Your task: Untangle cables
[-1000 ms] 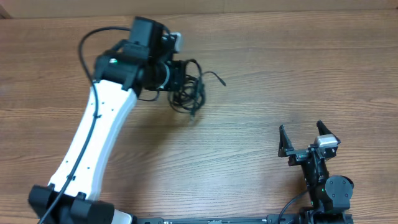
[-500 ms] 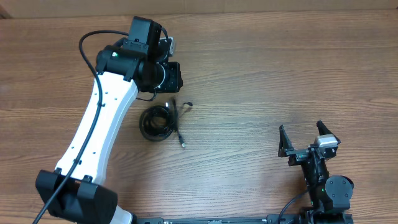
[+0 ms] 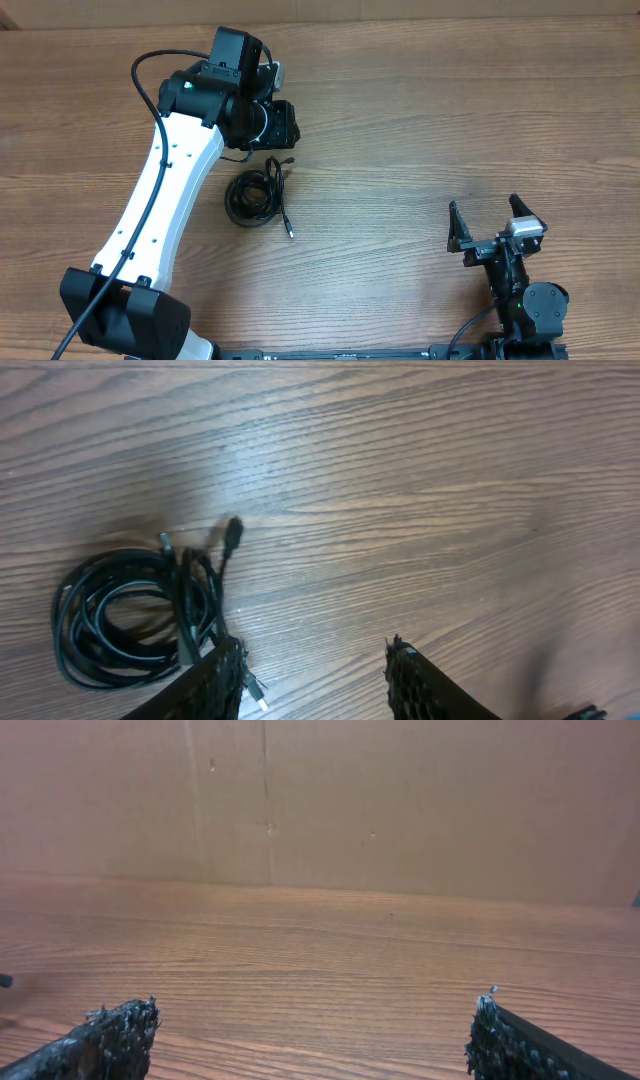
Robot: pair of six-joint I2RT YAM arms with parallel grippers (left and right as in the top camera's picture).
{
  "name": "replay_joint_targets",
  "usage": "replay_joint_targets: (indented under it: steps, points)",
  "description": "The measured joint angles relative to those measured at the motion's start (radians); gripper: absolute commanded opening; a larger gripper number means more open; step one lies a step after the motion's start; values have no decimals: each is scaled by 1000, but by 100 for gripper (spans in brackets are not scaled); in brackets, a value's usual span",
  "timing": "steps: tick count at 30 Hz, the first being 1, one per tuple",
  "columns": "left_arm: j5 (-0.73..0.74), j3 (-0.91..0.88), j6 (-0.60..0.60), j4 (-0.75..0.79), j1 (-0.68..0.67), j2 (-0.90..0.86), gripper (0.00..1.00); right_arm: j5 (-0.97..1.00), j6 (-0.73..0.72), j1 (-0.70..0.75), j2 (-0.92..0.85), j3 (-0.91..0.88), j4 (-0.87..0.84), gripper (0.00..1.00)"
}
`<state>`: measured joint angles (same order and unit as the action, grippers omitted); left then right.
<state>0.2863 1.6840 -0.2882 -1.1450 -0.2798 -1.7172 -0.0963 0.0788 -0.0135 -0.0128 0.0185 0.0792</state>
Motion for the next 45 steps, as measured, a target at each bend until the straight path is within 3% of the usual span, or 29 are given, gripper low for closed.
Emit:
replay_joint_targets:
  steps: [14,26,40,45]
  points:
    - [158,0,107,1,0,0,61,0,0,0,0,0,0,100]
    - [174,0,114,1,0,0,70,0,0,0,0,0,0,100]
    - [174,0,117,15,0,0,91,0,0,0,0,0,0,100]
    - [174,0,116,15,0,0,90,0,0,0,0,0,0,100]
